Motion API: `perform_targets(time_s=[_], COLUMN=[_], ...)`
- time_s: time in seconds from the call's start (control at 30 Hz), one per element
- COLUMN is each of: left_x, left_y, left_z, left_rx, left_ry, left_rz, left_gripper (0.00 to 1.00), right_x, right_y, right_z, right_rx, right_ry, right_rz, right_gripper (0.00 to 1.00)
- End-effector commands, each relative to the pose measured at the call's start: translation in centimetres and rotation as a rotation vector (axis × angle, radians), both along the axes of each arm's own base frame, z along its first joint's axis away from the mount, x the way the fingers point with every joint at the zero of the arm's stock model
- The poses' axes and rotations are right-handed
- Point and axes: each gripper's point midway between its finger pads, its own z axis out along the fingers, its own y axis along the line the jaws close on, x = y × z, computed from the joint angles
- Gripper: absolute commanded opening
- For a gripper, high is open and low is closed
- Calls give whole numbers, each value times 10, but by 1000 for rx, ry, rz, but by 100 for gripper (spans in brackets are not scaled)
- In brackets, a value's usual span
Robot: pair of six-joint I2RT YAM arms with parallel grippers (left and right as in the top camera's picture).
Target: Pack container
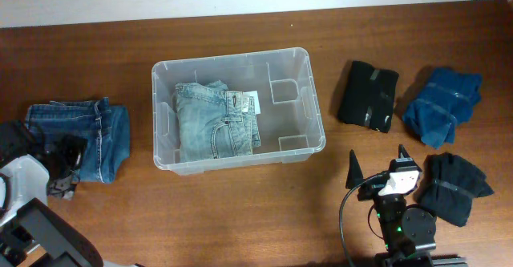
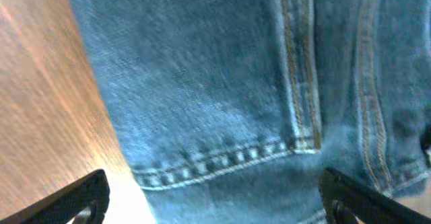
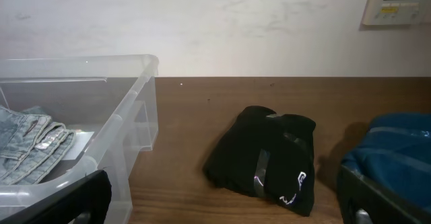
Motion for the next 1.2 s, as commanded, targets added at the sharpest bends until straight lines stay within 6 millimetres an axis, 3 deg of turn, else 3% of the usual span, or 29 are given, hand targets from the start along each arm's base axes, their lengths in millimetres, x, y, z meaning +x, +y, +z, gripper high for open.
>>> perform_targets(time_s=[0.0, 0.27, 0.53, 0.6, 0.7, 0.8, 0.83, 0.9, 0.93, 1.17], left_x=[0, -11, 0, 2, 2, 2, 2, 2, 1, -18], left_y=[-14, -28, -40, -43, -44, -44, -44, -43, -41, -12], left_z=[-1, -28, -42, -42, -42, -42, -42, -42, -42, -20], left_rx=[-48, -70, -44, -42, -43, -43, -43, -37, -29, 2], left_ry=[-24, -21, -80, -82, -80, -80, -79, -77, -72, -104], left_rz=[-19, -27, -65, -74, -79, -80, -79, -76, -73, -20], left_gripper=[99, 99, 98, 91, 67, 51, 41, 5, 1, 1], right_x=[0, 0, 0, 0, 0, 0, 0, 0, 0, 0], right_y=[-3, -3, -3, -3, -3, -3, -3, -3, -3, -3], right_z=[-3, -3, -3, -3, -3, -3, -3, -3, -3, -3], right_rx=[-1, -1, -1, -1, -1, -1, -1, -1, -1, -1], right_ry=[3, 3, 3, 3, 3, 3, 3, 3, 3, 3], right_rz=[-17, -17, -17, -17, -17, -17, -17, -17, -17, -17], right_gripper=[98, 98, 98, 98, 98, 99, 98, 99, 99, 99])
